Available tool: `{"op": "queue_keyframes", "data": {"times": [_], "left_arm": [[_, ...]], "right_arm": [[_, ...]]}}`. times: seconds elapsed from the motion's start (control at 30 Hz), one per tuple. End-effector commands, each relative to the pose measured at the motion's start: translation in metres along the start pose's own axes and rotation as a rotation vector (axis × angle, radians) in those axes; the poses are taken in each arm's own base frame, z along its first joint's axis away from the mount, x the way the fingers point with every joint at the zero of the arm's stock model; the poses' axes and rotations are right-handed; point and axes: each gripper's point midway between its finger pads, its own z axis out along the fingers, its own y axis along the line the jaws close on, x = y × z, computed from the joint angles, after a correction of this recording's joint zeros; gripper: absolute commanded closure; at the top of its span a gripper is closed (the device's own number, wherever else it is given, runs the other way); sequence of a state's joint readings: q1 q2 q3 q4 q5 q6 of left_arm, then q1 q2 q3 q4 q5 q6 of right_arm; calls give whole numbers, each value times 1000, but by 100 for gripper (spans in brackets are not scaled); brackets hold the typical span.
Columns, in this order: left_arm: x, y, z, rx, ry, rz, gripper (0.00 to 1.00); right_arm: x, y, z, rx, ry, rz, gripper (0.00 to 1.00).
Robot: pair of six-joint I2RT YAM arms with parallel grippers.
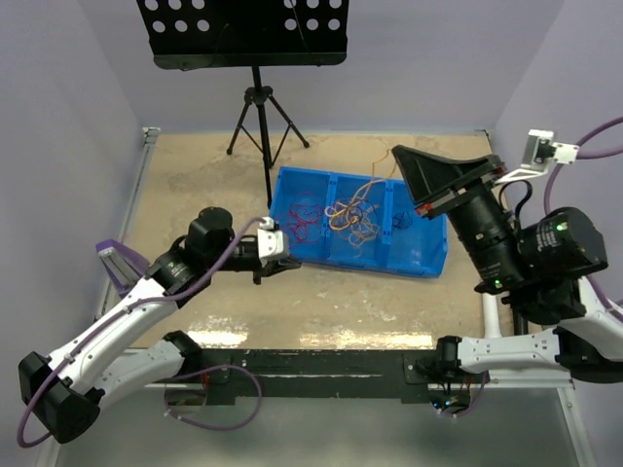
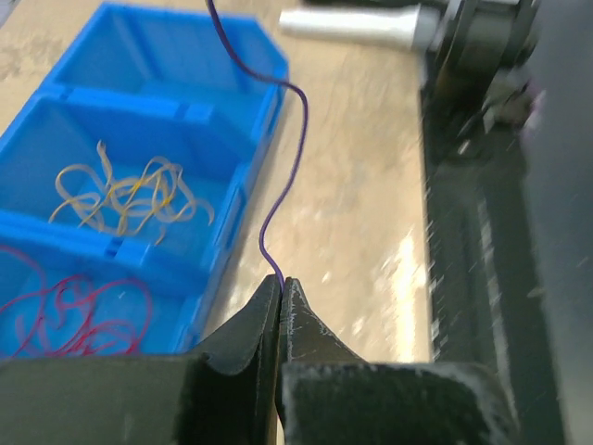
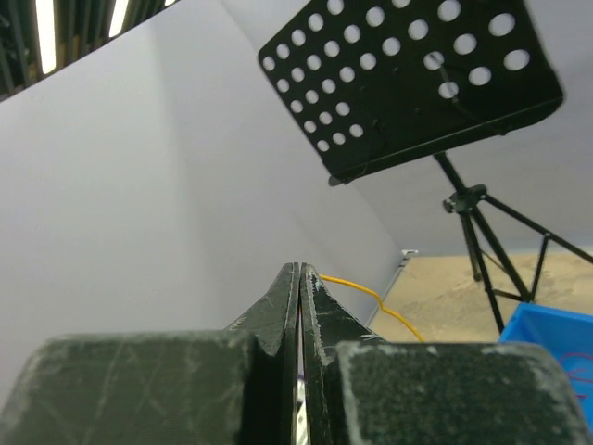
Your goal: Untangle the cables
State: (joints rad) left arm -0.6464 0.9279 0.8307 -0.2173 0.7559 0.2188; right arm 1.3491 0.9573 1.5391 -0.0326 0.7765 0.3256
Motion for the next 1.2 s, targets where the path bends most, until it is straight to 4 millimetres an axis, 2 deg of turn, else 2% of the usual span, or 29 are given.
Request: {"op": "queue_keyframes", "data": {"times": [0.0,0.1,0.2,0.33,0.47,0.67,0.77,0.83,1.0,1.17], "left_arm": [[67,13,-25,-53,253,310,100],[106,30,-47,-110,447,458,100],[160,35,-73,-96,670,558,100],[223,28,-110,-46,906,637,100],[261,22,-141,-9,1071,719,100],[274,26,-155,-24,1157,757,100],[293,24,-170,11,1262,754,100],[297,23,-174,14,1287,749,100],[301,24,-174,17,1294,758,100],[306,24,-176,-4,1305,744,100]], "right_arm": [[-34,-25,-12,105,-57,-29,100],[-45,-44,-21,176,-74,-58,100],[-65,-64,-34,251,-103,-76,100],[-93,-81,-49,318,-137,-88,100],[-120,-95,-64,370,-166,-94,100],[-146,-116,-82,468,-195,-121,100],[-156,-127,-91,522,-199,-153,100],[-167,-134,-99,543,-214,-145,100],[-185,-145,-115,566,-242,-118,100],[-197,-161,-130,673,-238,-135,100]]}}
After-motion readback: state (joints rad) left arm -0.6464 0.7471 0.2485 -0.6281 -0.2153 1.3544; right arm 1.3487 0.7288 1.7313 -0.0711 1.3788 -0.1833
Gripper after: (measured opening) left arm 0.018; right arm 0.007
